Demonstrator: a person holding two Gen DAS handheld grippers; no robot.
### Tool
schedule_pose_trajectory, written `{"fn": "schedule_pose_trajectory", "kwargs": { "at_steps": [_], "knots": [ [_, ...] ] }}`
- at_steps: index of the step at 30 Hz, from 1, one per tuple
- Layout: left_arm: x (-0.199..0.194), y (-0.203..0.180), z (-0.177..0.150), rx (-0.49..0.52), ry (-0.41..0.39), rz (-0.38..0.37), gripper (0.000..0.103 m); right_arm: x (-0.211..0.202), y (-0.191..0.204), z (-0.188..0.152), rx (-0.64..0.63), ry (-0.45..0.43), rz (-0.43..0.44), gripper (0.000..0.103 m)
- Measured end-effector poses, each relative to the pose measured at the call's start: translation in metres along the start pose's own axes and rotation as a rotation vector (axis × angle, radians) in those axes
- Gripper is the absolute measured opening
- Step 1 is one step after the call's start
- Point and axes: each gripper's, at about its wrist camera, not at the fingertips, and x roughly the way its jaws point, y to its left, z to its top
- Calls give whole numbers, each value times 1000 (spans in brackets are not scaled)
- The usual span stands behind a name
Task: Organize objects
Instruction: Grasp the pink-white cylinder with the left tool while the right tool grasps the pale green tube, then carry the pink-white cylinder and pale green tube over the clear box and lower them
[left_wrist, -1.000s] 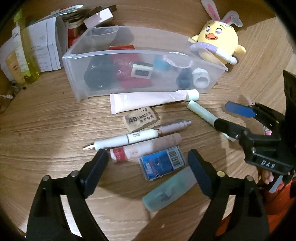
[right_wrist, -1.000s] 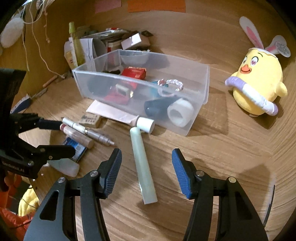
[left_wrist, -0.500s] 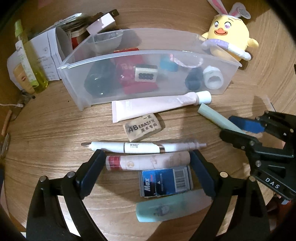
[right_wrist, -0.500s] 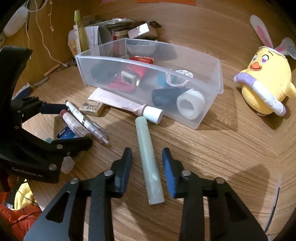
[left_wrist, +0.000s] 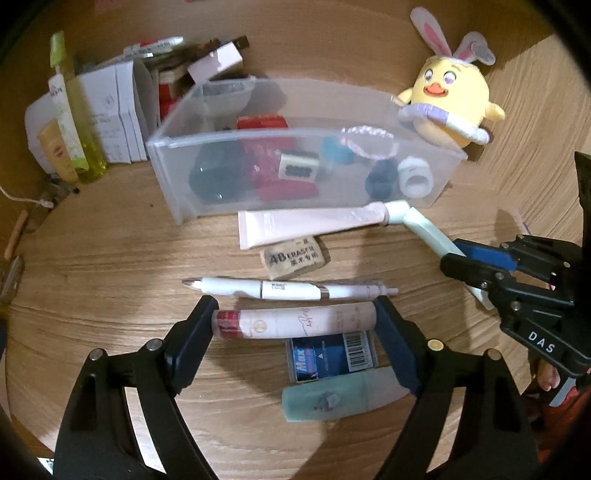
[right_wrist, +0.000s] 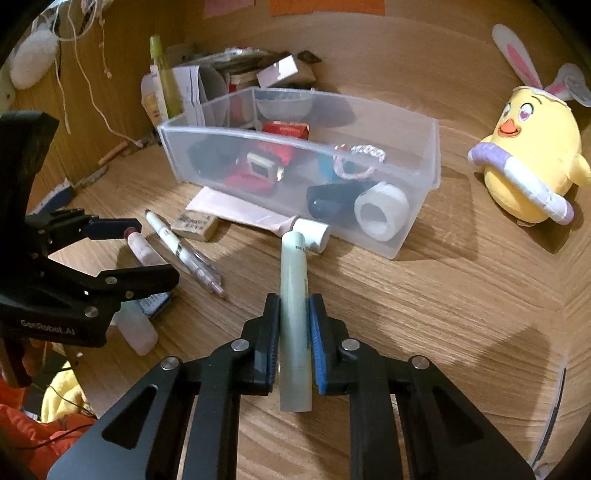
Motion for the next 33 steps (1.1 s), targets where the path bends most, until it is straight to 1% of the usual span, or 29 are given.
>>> {"fn": "schedule_pose_trajectory", "kwargs": {
  "at_steps": [12,16,28,33],
  "knots": [
    [-33,2,22,5,-130,-10,84,-35,-5,20,59,-125,7,14],
    [-41,2,31,8,-174,-11,84,-45,-8,31,67,-177,-17,14],
    [-54,10,65,11,-268,-19,84,-64,-23,63,84,-272,-63,14],
    [-55,11,79,23,-296,1,84,-61,-23,78,76,-292,-62,14]
  ]
}}
